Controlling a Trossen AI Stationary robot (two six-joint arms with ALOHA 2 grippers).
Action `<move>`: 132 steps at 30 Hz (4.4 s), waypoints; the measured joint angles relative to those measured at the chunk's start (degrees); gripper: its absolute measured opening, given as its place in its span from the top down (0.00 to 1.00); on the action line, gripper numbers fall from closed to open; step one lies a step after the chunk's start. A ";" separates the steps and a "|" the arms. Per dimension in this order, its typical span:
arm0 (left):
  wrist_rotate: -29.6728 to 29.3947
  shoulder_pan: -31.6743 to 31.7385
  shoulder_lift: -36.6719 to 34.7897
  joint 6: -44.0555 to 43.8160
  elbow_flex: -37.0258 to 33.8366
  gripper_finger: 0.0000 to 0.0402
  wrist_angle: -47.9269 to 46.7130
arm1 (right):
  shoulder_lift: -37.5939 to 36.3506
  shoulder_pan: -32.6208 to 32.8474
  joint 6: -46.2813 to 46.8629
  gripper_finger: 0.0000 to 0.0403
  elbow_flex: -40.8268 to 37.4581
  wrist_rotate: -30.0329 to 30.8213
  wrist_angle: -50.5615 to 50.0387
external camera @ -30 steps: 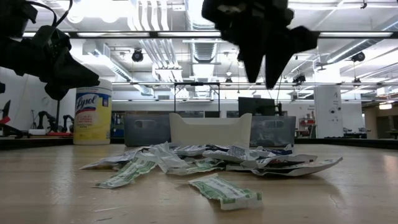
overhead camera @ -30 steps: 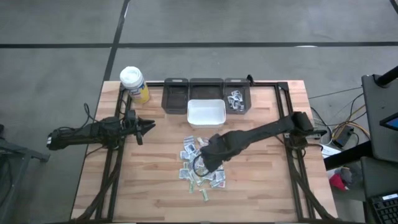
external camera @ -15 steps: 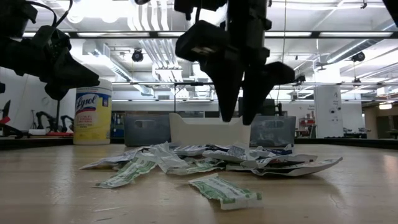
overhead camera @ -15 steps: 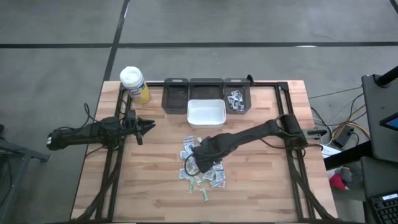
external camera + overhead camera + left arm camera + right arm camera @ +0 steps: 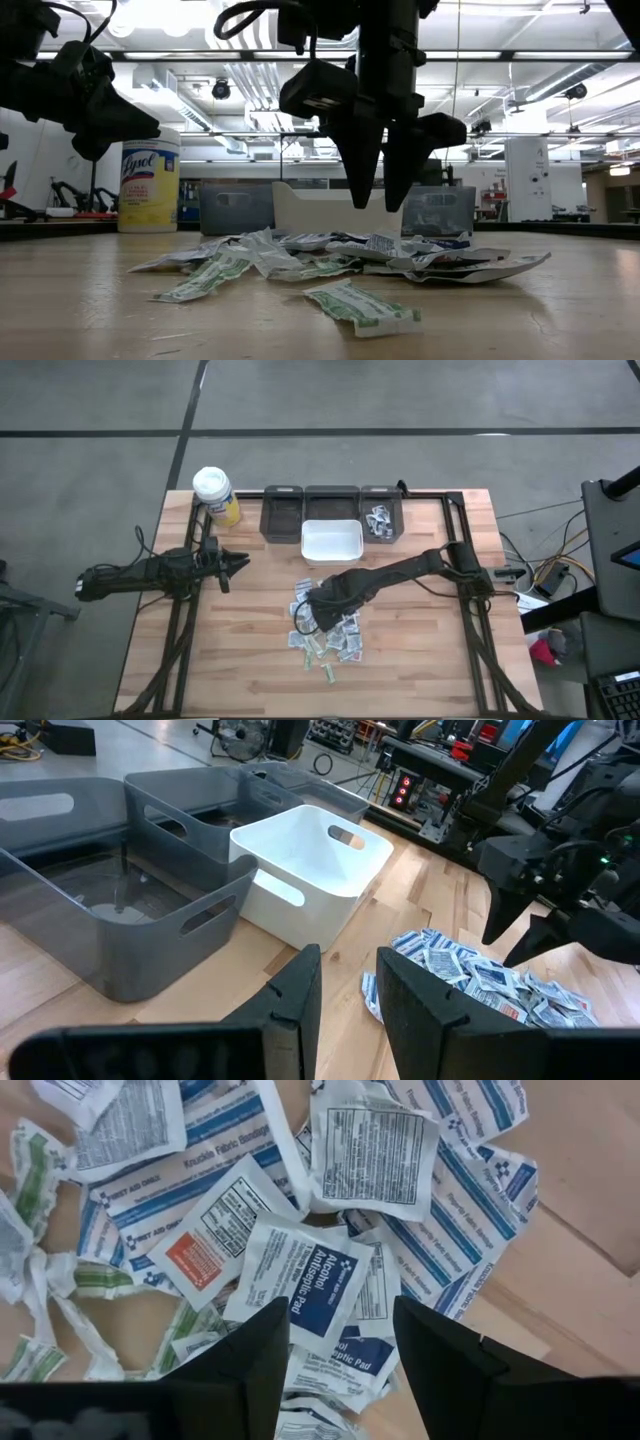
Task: Pick & Place First Aid Supplies
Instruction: Put the blue alcohol pad into the right black bin
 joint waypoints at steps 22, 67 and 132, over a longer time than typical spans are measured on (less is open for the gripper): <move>0.00 0.00 0.01 0.00 0.00 0.77 0.00 | 0.00 -0.13 0.18 0.58 -4.03 -1.18 5.10; 0.00 0.02 0.01 0.00 -0.02 0.77 0.00 | -0.28 -0.11 -3.34 0.93 -2.08 -2.45 0.60; -0.02 0.02 0.01 0.00 -0.02 0.77 0.00 | -6.51 -47.60 -25.24 0.70 -3.36 8.44 -5.27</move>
